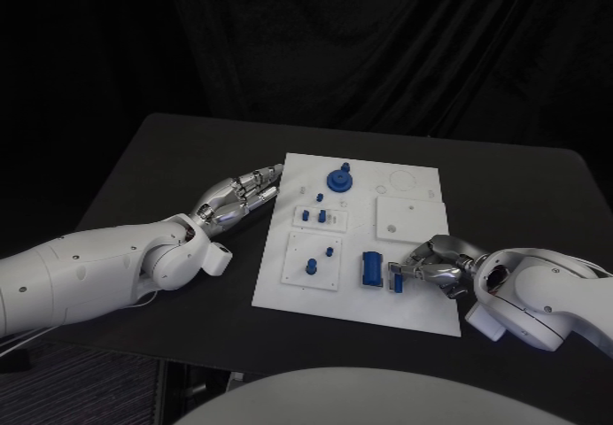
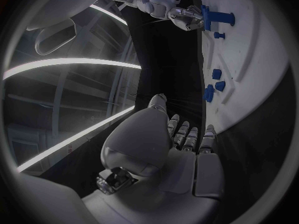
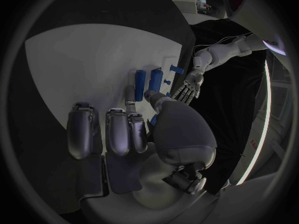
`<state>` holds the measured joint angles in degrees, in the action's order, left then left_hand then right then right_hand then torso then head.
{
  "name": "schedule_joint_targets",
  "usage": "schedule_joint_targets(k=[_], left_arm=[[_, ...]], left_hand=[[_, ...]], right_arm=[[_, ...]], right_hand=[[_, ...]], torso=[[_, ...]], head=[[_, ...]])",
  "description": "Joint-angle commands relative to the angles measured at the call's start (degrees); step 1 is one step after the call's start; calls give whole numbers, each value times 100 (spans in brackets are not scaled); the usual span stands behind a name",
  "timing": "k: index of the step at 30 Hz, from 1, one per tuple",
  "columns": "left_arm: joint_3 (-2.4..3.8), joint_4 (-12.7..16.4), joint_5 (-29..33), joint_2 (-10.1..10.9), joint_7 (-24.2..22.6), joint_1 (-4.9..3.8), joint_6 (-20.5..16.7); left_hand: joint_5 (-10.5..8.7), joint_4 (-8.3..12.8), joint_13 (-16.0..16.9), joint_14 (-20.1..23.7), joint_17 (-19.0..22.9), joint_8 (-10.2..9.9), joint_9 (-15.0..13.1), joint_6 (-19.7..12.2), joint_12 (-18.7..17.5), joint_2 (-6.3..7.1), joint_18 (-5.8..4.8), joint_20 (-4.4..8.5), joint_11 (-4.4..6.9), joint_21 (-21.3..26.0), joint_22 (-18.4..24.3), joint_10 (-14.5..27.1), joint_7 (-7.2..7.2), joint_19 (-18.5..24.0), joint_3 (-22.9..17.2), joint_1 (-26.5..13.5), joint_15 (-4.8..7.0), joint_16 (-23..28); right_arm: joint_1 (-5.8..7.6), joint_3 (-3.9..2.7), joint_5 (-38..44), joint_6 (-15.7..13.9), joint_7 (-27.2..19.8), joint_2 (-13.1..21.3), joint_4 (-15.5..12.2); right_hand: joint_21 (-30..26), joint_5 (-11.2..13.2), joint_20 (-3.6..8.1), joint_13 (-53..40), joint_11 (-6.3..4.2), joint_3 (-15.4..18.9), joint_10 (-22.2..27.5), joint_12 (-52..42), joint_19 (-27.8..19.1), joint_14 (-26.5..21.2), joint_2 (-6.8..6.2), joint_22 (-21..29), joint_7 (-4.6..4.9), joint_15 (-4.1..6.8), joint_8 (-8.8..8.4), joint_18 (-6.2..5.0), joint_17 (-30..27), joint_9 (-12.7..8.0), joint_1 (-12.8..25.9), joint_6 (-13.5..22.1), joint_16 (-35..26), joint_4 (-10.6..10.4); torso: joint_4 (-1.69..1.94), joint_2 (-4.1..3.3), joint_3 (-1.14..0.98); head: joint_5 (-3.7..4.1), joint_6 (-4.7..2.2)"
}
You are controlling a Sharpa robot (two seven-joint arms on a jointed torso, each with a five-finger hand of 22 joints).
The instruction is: Assemble the parts on the task board
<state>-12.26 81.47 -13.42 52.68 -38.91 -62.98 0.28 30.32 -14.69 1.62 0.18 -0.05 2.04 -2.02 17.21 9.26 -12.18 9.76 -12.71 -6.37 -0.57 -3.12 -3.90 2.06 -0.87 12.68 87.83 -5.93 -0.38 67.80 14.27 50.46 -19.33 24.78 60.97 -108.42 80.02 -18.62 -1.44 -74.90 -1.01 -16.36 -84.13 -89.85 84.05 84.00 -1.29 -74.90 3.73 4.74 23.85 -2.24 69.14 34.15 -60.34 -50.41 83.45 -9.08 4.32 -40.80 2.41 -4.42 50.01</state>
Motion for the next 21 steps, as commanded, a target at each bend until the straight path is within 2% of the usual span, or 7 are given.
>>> schedule_joint_targets(k=[1,3,8,14,17,19,21], left_arm=[[4,3,-8,-11,-181,8,94],[4,1,-8,-12,-175,9,101],[4,-5,-8,-17,-164,13,116],[4,-12,-8,-18,-151,20,129],[4,-13,-8,-17,-145,24,133],[4,-13,-8,-18,-141,27,136],[4,-15,-8,-19,-136,30,139]], left_hand=[[34,25,3,-18,5,6,-6,4,12,8,57,-33,-26,-25,-4,-6,21,-15,7,55,-39,38],[34,25,3,-18,5,6,-6,4,12,8,57,-33,-26,-25,-4,-6,21,-15,7,55,-39,38],[35,28,2,-18,5,7,-7,8,10,6,57,-35,-21,-25,-5,-4,31,-16,5,56,-40,38],[37,41,2,-18,5,12,-10,29,7,-1,58,-44,14,-25,-2,0,107,-17,-4,59,-37,38],[37,41,2,-18,5,12,-10,29,7,-1,58,-44,14,-25,-2,0,107,-17,-4,59,-37,38],[37,41,2,-18,5,12,-10,29,7,-1,58,-44,14,-25,-2,0,107,-17,-4,59,-37,38],[38,44,2,-18,5,14,-11,39,6,-1,58,-45,19,-25,-2,1,120,-17,-5,59,-35,38]], right_arm=[[-14,-3,18,-50,-16,-13,-3],[-14,-3,18,-59,-21,-16,-2],[-14,-4,18,-106,-50,-21,4],[-14,-5,18,-201,-120,-13,-2],[-14,-5,46,-247,-156,-7,-9],[-13,-5,84,-278,-173,-1,-17],[-13,-6,110,-303,-186,7,-24]], right_hand=[[-36,152,-41,-1510,45,88,-587,-15,207,264,9,-1156,12,-36,42,-41,-4,-17,105,37,-28,-69],[-40,305,-42,-1510,47,169,-587,-15,207,263,24,-1155,13,-38,54,-42,-6,-28,169,34,-28,-152],[-44,429,-43,-1510,47,250,-587,-15,206,264,40,-1154,12,-37,65,-43,-3,-44,201,42,-25,-223],[-57,736,-40,-1510,39,419,-587,-15,202,264,71,-1150,2,-32,107,-47,-6,-60,279,40,-24,-384],[-59,801,-37,-1510,33,469,-587,-15,202,264,82,-1149,-6,-28,133,-47,-6,-56,299,30,-24,-431],[-53,848,-32,-1510,20,515,-587,-15,204,265,105,-1152,-25,-19,195,-46,-2,-30,321,-16,-21,-483],[-60,867,2,-1510,-33,592,-587,-15,202,264,131,-1149,-88,22,436,-49,-5,109,287,-91,-22,-532]], torso=[[-3,0,-1],[2,1,2],[1,0,0],[0,1,1],[1,-2,0],[1,-2,1],[0,-1,1]], head=[[-7,-1],[-3,-1],[-12,-1],[-22,-1],[-19,-1],[-19,-1],[-26,-1]])
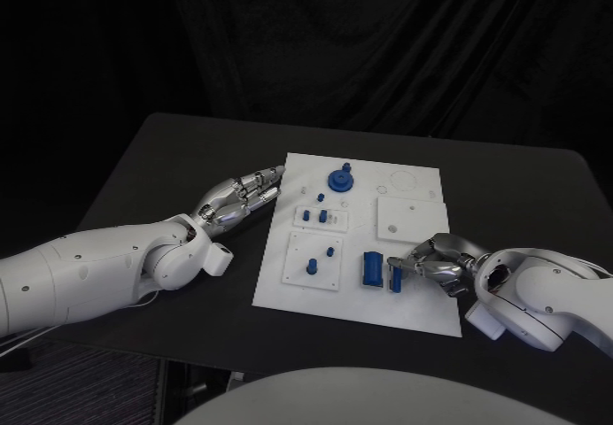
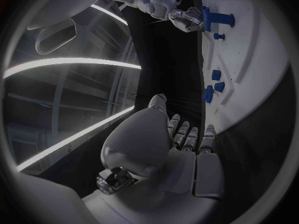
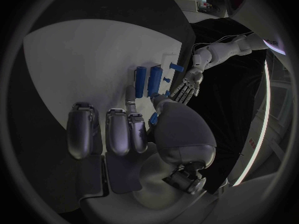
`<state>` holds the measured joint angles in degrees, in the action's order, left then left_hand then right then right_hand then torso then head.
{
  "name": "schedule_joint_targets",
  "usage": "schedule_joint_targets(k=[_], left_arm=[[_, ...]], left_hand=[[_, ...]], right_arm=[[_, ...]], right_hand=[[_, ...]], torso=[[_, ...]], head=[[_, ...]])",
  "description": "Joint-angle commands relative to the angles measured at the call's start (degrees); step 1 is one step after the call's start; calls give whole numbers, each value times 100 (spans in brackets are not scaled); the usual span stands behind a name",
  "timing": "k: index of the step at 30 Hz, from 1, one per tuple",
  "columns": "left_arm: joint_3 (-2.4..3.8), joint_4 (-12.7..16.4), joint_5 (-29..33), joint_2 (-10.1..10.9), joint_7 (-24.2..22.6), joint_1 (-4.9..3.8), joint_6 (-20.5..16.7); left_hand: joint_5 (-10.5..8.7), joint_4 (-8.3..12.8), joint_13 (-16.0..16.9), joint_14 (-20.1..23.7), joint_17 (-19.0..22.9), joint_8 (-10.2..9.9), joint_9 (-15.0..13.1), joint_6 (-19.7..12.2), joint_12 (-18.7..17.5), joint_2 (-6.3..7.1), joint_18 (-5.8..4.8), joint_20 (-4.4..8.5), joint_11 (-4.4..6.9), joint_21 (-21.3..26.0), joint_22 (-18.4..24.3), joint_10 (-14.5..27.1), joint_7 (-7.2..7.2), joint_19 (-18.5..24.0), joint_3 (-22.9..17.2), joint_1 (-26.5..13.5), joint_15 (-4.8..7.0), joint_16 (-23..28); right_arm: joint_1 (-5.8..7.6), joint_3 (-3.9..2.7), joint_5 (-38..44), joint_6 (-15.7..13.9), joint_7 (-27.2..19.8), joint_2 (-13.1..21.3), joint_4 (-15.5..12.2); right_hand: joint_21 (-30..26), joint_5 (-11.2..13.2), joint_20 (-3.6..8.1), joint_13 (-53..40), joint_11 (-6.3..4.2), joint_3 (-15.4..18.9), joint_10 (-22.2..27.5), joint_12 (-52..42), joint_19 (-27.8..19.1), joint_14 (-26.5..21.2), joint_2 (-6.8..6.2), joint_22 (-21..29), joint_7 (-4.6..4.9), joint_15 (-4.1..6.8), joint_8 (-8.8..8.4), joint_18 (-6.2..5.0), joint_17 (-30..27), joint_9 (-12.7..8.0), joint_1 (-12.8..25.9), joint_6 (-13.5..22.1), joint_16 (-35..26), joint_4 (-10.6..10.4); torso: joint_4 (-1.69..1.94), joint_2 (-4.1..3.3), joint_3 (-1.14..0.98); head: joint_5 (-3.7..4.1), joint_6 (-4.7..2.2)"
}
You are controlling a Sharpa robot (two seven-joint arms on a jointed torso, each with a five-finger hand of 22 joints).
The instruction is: Assemble the parts on the task board
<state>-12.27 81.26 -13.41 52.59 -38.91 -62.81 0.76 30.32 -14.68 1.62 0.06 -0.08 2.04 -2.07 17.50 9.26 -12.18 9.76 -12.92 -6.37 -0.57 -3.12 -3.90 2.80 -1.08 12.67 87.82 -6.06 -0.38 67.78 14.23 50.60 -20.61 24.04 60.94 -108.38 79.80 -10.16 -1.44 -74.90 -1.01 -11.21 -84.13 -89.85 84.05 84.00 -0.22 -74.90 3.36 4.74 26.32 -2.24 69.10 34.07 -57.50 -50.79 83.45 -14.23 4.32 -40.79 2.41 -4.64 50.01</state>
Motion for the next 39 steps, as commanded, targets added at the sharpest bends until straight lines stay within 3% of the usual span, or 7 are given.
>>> schedule_joint_targets(k=[1,6,16,21,28,34,39], left_arm=[[4,5,-8,-10,-135,14,92],[4,4,-8,-12,-122,20,99],[4,9,-8,-7,-101,26,103],[4,13,-8,-3,-95,28,105],[4,15,-8,6,-92,30,100],[4,13,-8,12,-99,32,87],[4,15,-8,14,-107,34,81]], left_hand=[[38,44,2,-6,8,14,-6,11,6,-1,59,-24,19,-25,-2,1,46,4,-5,59,-23,38],[38,44,2,-6,8,14,-6,11,6,-1,59,-24,19,-25,-2,1,46,4,-5,59,-23,38],[38,44,2,-6,8,14,-6,11,6,-1,59,-24,19,-25,-2,1,46,4,-5,59,-23,38],[40,49,2,-6,8,14,-6,10,6,-2,59,-25,22,-26,-3,2,58,4,-7,61,-20,38],[40,49,2,-6,8,14,-6,10,6,-2,59,-25,22,-26,-3,2,58,4,-7,61,-20,38],[40,49,2,-6,8,14,-6,10,6,-2,59,-25,22,-26,-3,2,58,4,-7,61,-20,38],[44,54,3,-6,8,16,-8,26,12,-2,60,-26,24,-26,-2,-1,68,3,-9,62,-17,38]], right_arm=[[-12,-2,99,-178,-113,11,-30],[-12,-2,119,-218,-132,22,-37],[-12,-2,159,-341,-257,70,-57],[-11,1,734,-370,-472,181,-124],[-28,5,1548,-145,-716,426,-301],[-103,6,1925,210,-737,558,-365],[-152,6,2034,455,-667,562,-341]], right_hand=[[-37,21,4,-1510,-35,84,-587,-15,203,265,26,-1150,-55,25,206,-49,-1,128,0,-53,-22,-21],[-30,14,78,-1510,-122,254,-587,-15,208,268,95,-1153,-147,100,818,-46,5,585,-85,107,-20,-149],[-37,-148,112,-1510,-157,329,-587,-15,208,270,123,-1152,-186,133,1233,-46,12,925,-244,329,-17,-138],[-29,-330,124,-1510,-179,332,-587,-15,212,275,26,-1155,-213,149,1625,-44,43,1238,-595,546,-6,102],[37,-65,185,-1510,-266,471,-587,-15,236,290,-83,-1178,-316,217,2358,-27,147,1831,-819,682,30,186],[91,565,217,-1510,-310,667,-587,-15,254,296,-158,-1197,-368,252,2688,-13,205,2117,-773,700,49,32],[83,724,236,-1510,-333,756,-587,-15,250,292,-248,-1194,-394,272,2768,-16,193,2193,-776,683,43,-33]], torso=[[1,-1,1],[-2,1,0],[-4,-1,0],[-3,-1,0],[0,0,0],[-6,-1,2],[-9,-1,0]], head=[[-4,-1],[-6,-1],[-18,-1],[-20,-1],[-8,-1],[10,-1],[-10,-1]])
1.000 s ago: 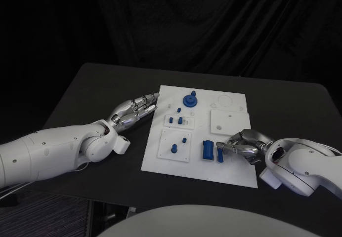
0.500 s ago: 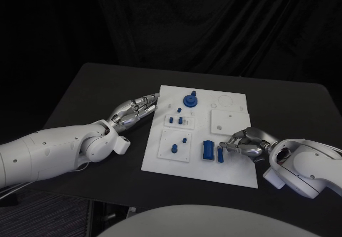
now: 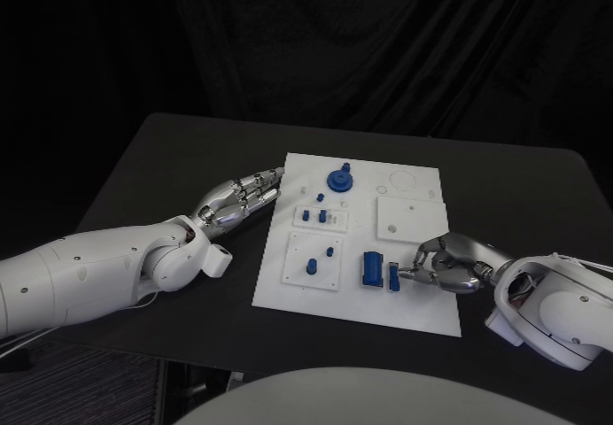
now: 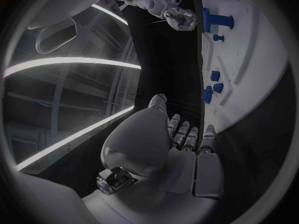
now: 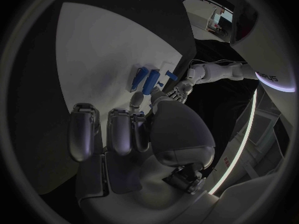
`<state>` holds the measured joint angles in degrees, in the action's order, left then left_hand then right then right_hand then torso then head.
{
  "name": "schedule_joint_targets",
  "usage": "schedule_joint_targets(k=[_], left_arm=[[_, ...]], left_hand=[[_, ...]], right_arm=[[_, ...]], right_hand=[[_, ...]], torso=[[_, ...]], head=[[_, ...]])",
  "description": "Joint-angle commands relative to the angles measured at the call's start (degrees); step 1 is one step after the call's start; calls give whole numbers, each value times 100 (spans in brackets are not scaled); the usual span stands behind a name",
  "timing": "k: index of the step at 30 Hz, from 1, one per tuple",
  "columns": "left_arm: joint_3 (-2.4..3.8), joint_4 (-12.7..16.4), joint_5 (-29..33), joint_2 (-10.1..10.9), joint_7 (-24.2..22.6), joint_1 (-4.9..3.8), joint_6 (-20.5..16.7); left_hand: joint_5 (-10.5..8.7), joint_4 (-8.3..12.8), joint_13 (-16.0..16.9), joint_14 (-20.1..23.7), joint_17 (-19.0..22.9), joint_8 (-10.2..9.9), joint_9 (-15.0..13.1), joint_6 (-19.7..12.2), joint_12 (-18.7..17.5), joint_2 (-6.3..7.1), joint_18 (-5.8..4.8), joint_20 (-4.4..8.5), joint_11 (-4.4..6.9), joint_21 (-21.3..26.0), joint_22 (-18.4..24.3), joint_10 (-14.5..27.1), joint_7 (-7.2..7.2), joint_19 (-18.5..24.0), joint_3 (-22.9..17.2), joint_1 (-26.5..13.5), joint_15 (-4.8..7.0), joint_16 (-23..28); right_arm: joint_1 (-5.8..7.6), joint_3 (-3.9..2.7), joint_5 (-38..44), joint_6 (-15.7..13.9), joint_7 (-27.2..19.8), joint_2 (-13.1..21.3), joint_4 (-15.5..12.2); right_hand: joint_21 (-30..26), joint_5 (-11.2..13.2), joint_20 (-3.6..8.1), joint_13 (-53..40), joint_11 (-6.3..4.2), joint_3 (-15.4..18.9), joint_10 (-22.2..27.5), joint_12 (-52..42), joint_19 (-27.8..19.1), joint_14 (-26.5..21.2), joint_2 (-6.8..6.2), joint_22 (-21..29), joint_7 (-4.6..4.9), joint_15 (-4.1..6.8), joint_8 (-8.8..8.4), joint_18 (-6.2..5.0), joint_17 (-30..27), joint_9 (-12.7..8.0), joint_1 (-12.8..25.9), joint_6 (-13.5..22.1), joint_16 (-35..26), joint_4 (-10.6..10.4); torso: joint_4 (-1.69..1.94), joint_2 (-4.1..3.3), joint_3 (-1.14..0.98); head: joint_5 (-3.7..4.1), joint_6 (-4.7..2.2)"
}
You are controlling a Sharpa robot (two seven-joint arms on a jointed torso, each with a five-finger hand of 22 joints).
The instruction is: Assemble the parts on the task board
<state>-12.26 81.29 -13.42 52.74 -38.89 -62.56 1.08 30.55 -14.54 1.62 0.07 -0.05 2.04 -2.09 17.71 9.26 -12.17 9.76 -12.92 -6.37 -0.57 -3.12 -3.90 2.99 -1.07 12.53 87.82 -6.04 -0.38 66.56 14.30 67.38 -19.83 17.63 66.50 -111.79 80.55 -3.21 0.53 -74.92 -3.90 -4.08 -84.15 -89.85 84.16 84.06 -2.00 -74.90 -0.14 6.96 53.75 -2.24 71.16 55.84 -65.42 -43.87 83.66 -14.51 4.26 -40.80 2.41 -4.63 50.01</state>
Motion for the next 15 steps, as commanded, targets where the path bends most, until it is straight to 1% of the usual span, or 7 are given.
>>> schedule_joint_targets(k=[1,4,7,8,9,11,15], left_arm=[[4,13,-7,2,-109,10,48],[4,13,-7,7,-109,11,45],[4,14,-7,12,-110,12,43],[4,14,-7,13,-110,12,43],[4,15,-7,13,-110,12,44],[4,14,-7,11,-109,13,45],[4,10,-7,6,-108,14,47]], left_hand=[[21,39,3,-7,5,16,-5,5,12,-2,60,-26,24,-26,-2,-1,48,3,5,62,-19,38],[21,39,3,-7,5,16,-5,5,12,-2,60,-26,24,-26,-2,-1,48,3,5,62,-19,38],[21,39,3,-7,5,16,-5,5,12,-2,60,-26,24,-26,-2,-1,48,3,5,62,-19,38],[21,39,3,-7,5,16,-5,5,12,-2,60,-26,24,-26,-2,-1,48,3,5,62,-19,38],[21,39,3,-7,5,16,-5,5,12,-2,60,-26,24,-26,-2,-1,48,3,5,62,-19,38],[21,39,3,-7,5,16,-5,5,12,-2,60,-26,24,-26,-2,-1,48,3,5,62,-19,38],[21,39,3,-7,5,16,-5,5,12,-2,60,-26,24,-26,-2,-1,48,3,5,62,-19,38]], right_arm=[[-41,0,369,440,3,1,7],[-61,0,418,548,58,-15,28],[-91,0,508,638,112,-33,50],[-98,0,525,651,127,-38,55],[-104,0,539,659,138,-43,60],[-114,0,559,667,156,-50,70],[-125,0,583,672,168,-70,92]], right_hand=[[-2,34,43,-1508,-46,63,-585,-15,235,283,-97,-1191,-45,53,28,-18,-29,23,21,0,15,-18],[-22,40,47,-1508,-48,91,-585,-15,227,275,-141,-1184,-47,56,30,-23,-65,34,29,19,2,-43],[-30,44,52,-1508,-51,113,-585,-15,223,270,-180,-1181,-50,60,35,-25,-87,46,33,33,-8,-72],[-33,45,56,-1508,-54,128,-585,-15,221,266,-211,-1180,-52,63,38,-25,-99,54,36,41,-14,-96],[-33,45,56,-1508,-54,128,-585,-15,221,266,-211,-1180,-52,63,38,-25,-99,54,36,41,-14,-96],[-43,47,61,-1508,-59,148,-585,-15,217,264,-269,-1177,-57,67,46,-27,-106,66,45,49,-18,-144],[-66,46,64,-1508,-61,148,-585,-15,208,262,-283,-1169,-59,69,49,-33,-113,70,38,51,-22,-158]], torso=[[-7,1,0],[-1,6,3],[-2,10,2],[-1,8,1],[-1,9,-1],[10,3,-3],[17,0,0]], head=[[-13,-1],[-8,-1],[-18,-1],[-15,-1],[-16,-1],[-2,-1],[3,-1]])
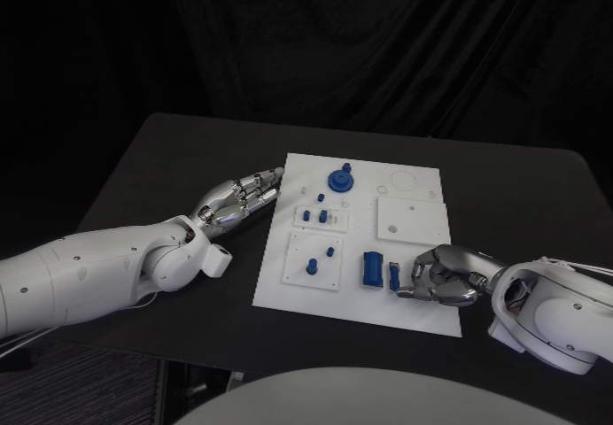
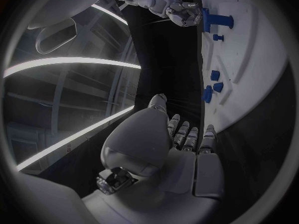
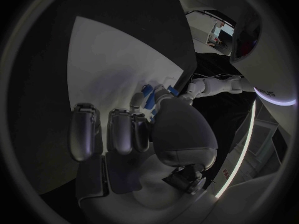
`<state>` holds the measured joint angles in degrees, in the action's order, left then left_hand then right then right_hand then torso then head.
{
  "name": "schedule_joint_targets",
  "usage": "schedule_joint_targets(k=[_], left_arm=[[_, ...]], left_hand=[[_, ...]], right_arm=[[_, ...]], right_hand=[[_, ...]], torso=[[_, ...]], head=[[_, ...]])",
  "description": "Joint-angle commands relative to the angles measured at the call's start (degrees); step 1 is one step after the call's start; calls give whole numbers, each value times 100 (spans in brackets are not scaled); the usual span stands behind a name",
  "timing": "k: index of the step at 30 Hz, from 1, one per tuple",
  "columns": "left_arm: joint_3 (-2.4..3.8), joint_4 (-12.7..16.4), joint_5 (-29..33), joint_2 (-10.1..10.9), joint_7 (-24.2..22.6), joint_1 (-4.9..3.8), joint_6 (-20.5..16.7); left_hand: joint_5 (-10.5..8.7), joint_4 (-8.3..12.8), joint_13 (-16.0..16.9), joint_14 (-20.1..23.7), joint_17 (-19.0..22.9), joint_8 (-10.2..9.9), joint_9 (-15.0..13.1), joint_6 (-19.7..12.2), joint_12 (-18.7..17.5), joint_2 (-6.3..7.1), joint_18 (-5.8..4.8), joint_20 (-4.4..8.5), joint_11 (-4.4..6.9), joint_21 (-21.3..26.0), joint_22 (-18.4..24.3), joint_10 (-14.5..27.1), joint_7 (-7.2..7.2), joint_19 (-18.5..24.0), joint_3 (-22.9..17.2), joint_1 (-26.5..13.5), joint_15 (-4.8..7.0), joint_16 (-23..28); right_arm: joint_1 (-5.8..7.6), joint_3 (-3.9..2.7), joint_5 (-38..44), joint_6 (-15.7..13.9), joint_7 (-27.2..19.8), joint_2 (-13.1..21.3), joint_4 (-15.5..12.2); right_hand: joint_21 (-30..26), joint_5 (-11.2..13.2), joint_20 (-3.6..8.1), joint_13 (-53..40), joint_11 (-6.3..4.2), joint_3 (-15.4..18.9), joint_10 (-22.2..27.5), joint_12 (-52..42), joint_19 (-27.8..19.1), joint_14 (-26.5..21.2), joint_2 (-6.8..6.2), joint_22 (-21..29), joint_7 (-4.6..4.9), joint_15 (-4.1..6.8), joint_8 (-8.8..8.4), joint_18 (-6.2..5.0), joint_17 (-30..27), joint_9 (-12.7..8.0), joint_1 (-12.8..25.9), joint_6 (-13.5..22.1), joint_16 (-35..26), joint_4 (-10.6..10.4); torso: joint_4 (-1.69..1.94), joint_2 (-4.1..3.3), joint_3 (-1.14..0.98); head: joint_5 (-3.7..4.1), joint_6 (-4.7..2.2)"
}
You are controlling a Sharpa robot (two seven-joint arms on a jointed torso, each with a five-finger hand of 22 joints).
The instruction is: Assemble the parts on the task board
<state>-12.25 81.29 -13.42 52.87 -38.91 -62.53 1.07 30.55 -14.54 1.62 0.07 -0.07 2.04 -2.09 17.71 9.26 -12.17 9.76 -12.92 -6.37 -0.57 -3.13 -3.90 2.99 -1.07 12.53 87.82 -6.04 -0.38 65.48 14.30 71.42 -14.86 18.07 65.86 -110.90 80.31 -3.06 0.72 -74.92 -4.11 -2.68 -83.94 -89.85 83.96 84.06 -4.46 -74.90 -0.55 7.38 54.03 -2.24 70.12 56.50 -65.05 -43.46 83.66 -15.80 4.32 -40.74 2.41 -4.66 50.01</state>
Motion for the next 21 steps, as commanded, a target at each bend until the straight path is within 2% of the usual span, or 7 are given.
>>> schedule_joint_targets(k=[1,14,21], left_arm=[[3,8,-8,-8,-106,11,49],[3,-1,-8,-18,-95,16,61],[3,-4,-8,-23,-90,19,66]], left_hand=[[21,39,3,-7,7,16,-6,5,12,-2,60,-26,24,-26,-2,-1,49,3,5,62,-19,38],[21,39,3,-7,7,16,-6,5,12,-2,60,-26,24,-26,-2,-1,49,3,5,62,-19,38],[21,39,3,-7,7,16,-6,5,12,-2,60,-26,24,-26,-2,-1,49,3,5,62,-19,38]], right_arm=[[-20,0,182,175,126,-11,8],[-26,0,196,46,150,-78,56],[-26,-1,196,-4,184,-106,94]], right_hand=[[-62,30,44,-1508,-40,8,-606,-15,220,261,-38,-1163,-18,28,21,-37,-16,5,0,10,-24,-29],[-81,23,50,-1508,-45,-54,-606,-15,212,260,38,-1157,-24,33,38,-40,-19,29,-91,15,-29,-50],[-92,16,50,-1508,-43,-80,-606,-15,208,263,187,-1154,-21,32,44,-42,-10,44,-65,19,-29,-76]], torso=[[8,-6,1],[1,-7,0],[0,-6,0]], head=[[4,-1],[1,-1],[-5,-1]])
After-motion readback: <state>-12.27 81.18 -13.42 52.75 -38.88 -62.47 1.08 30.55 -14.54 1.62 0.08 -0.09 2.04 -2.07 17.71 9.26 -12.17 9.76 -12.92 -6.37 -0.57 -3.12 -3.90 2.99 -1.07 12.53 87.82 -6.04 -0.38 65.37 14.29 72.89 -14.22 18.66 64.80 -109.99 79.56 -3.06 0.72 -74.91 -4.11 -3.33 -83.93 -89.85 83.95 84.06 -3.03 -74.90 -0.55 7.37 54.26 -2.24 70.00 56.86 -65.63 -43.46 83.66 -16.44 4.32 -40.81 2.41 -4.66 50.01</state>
